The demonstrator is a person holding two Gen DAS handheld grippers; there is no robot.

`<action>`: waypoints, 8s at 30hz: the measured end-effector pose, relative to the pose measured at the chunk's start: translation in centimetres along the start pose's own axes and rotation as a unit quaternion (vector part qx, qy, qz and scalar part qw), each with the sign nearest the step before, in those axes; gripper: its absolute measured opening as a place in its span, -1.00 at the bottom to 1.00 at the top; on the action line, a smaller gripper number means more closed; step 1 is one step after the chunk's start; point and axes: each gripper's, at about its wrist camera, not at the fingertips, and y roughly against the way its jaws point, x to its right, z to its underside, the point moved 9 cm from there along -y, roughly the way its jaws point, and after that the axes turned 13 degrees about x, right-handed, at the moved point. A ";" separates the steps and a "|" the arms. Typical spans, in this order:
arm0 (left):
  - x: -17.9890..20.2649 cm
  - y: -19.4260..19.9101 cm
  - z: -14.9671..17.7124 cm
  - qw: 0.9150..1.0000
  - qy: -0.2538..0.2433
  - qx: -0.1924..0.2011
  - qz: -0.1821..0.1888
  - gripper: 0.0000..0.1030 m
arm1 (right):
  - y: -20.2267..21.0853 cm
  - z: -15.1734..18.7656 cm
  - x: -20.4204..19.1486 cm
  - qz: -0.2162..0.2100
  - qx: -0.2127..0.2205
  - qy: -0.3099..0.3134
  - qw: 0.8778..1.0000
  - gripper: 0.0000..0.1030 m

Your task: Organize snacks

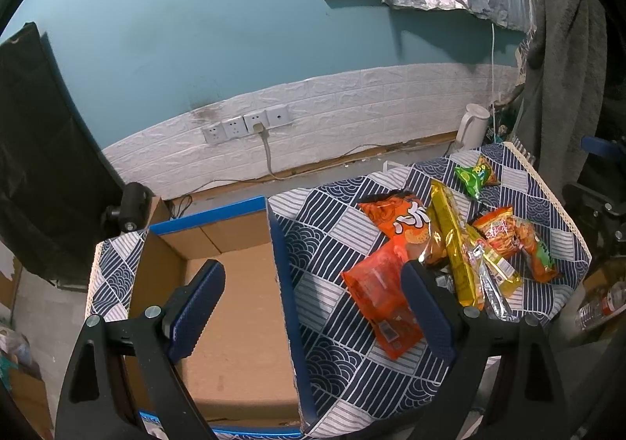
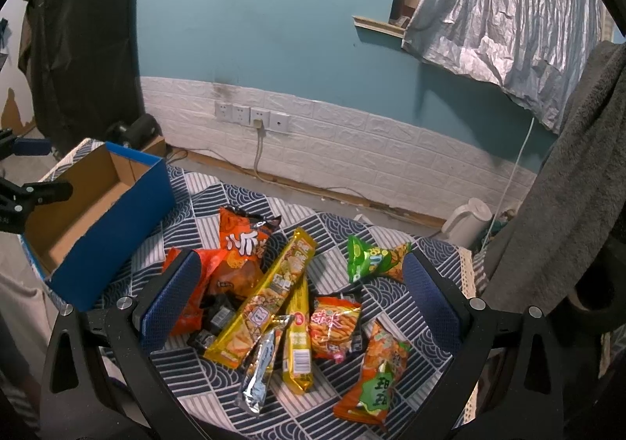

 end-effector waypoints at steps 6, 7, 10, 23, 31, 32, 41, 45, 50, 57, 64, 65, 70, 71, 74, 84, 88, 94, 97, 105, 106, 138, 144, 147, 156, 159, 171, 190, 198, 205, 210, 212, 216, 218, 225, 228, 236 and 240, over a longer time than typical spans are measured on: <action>0.0 0.0 0.2 1.000 0.000 -0.002 0.000 0.80 | 0.0 0.0 0.0 0.000 -0.001 0.000 1.000 0.95; 0.0 0.0 0.2 1.000 0.000 -0.001 0.000 0.80 | 0.0 0.0 0.0 0.001 -0.001 0.000 1.000 0.95; 0.0 0.0 0.3 1.000 0.000 -0.001 0.000 0.80 | 0.0 0.0 0.0 0.001 -0.001 0.000 1.000 0.95; 0.3 0.1 0.5 1.000 -0.004 -0.003 0.000 0.80 | 0.2 0.1 0.2 0.004 0.000 0.002 1.000 0.95; 0.3 0.1 0.6 1.000 -0.004 -0.003 0.003 0.80 | 0.2 0.1 0.3 0.007 0.000 0.003 1.000 0.95; 0.3 0.1 0.6 1.000 -0.003 -0.004 0.005 0.80 | 0.2 0.2 0.4 0.009 -0.001 0.003 1.000 0.95; 0.8 0.0 0.6 1.000 -0.005 -0.006 0.011 0.80 | 0.2 0.4 0.8 0.014 -0.005 0.000 1.000 0.95; 0.8 -0.3 0.6 1.000 -0.005 -0.010 0.010 0.80 | 0.2 0.4 0.8 0.014 -0.007 0.001 1.000 0.95; 0.9 -0.7 0.7 1.000 -0.005 -0.014 0.011 0.80 | 0.1 0.6 1.0 0.016 -0.010 0.001 1.000 0.95; 1.9 -3.1 2.2 0.998 0.000 -0.053 0.036 0.80 | -0.3 1.2 1.8 0.029 -0.023 0.001 0.999 0.95; 3.4 -6.1 4.3 0.993 0.020 -0.105 0.051 0.80 | -1.0 3.4 4.5 0.055 -0.049 -0.008 0.997 0.95; 3.6 -6.5 4.5 0.993 0.018 -0.109 0.050 0.80 | -1.3 3.9 5.1 0.059 -0.058 -0.012 0.997 0.95; 5.1 -8.9 5.8 0.988 0.021 -0.143 0.057 0.80 | -2.3 6.6 7.3 0.070 -0.092 -0.034 0.993 0.95; 5.6 -9.5 6.1 0.986 0.024 -0.149 0.066 0.80 | -2.6 7.2 7.8 0.072 -0.100 -0.038 0.992 0.95; 6.4 -11.0 6.7 0.984 0.026 -0.160 0.069 0.80 | -3.6 9.3 9.3 0.080 -0.127 -0.046 0.988 0.95; 7.6 -15.3 9.4 0.973 0.057 -0.210 0.082 0.80 | -7.4 16.3 12.3 0.091 -0.221 -0.095 0.966 0.95; 8.1 -16.5 10.4 0.967 0.073 -0.227 0.088 0.80 | -8.2 18.0 12.8 0.085 -0.242 -0.126 0.958 0.95; 8.7 -18.1 11.9 0.965 0.058 -0.243 0.075 0.80 | -8.7 19.9 12.4 0.073 -0.269 -0.139 0.950 0.95; 9.2 -18.8 13.0 0.962 0.051 -0.258 0.073 0.80 | -9.1 21.2 12.0 0.072 -0.285 -0.128 0.947 0.95; 9.8 -19.8 13.9 0.961 0.037 -0.261 0.080 0.82 | -10.0 23.9 11.9 0.072 -0.316 -0.116 0.939 0.95; 9.8 -19.8 13.8 0.962 0.036 -0.257 0.083 0.81 | -10.1 24.1 11.9 0.071 -0.319 -0.116 0.938 0.95; 7.8 -13.4 9.4 0.981 -0.001 -0.172 0.091 -0.42 | -5.0 15.3 9.5 0.062 -0.237 -0.073 0.967 -0.10; 7.3 -10.6 6.5 0.988 -0.026 -0.123 0.087 -0.42 | -3.7 12.1 8.1 0.054 -0.198 -0.047 0.978 -0.10; 7.0 -9.2 5.3 0.991 -0.034 -0.100 0.084 -0.42 | -3.0 10.3 7.3 0.049 -0.178 -0.033 0.982 -0.10; 5.8 -5.2 2.7 0.995 -0.055 -0.044 0.077 -0.42 | -2.1 6.1 3.5 0.013 -0.132 -0.012 0.991 -0.10; 5.2 -4.4 2.3 0.995 -0.056 -0.035 0.072 -0.42 | -2.2 5.1 2.1 -0.001 -0.124 -0.004 0.992 -0.10; 1.3 -2.2 1.3 0.998 -0.033 -0.012 0.052 -0.42 | -3.1 1.5 -3.7 -0.051 -0.105 0.025 0.993 -0.10; -8.5 -1.3 3.1 1.000 0.014 -0.007 -0.014 -0.41 | -6.7 -2.6 -15.1 -0.126 -0.086 0.080 0.985 -0.10; -12.6 -1.6 5.0 0.998 0.030 -0.018 -0.044 -0.41 | -8.8 -3.5 -21.1 -0.171 -0.094 0.091 0.976 -0.10; -15.3 -2.3 6.7 0.997 0.045 -0.030 -0.055 -0.41 | -10.5 -3.7 -25.5 -0.200 -0.107 0.099 0.969 -0.10; -17.3 -2.9 7.9 0.995 0.058 -0.045 -0.066 -0.41 | -11.9 -3.5 -28.1 -0.217 -0.126 0.090 0.964 -0.10; -18.0 -3.3 8.5 0.994 0.066 -0.052 -0.072 -0.41 | -12.4 -3.3 -29.0 -0.224 -0.135 0.086 0.961 -0.10; -19.2 -4.2 9.7 0.991 0.087 -0.068 -0.073 -0.41 | -13.3 -2.8 -30.4 -0.232 -0.149 0.080 0.958 -0.10; -19.7 -4.6 10.3 0.990 0.095 -0.074 -0.076 -0.50 | -13.6 -2.6 -30.9 -0.232 -0.157 0.079 0.957 -0.09; -20.1 -4.9 10.8 0.989 0.098 -0.085 -0.078 -0.51 | -14.3 -2.3 -31.4 -0.235 -0.167 0.072 0.955 -0.06; -19.9 -4.6 10.8 0.988 0.091 -0.089 -0.083 -0.41 | -14.5 -2.5 -31.2 -0.232 -0.169 0.062 0.956 0.16; -19.8 -3.9 10.2 0.990 0.076 -0.077 -0.095 0.10 | -14.3 -3.1 -30.4 -0.220 -0.155 0.065 0.961 0.39; -19.6 -4.0 10.1 0.990 0.068 -0.075 -0.095 0.19 | -14.0 -2.8 -29.8 -0.219 -0.154 0.066 0.961 0.39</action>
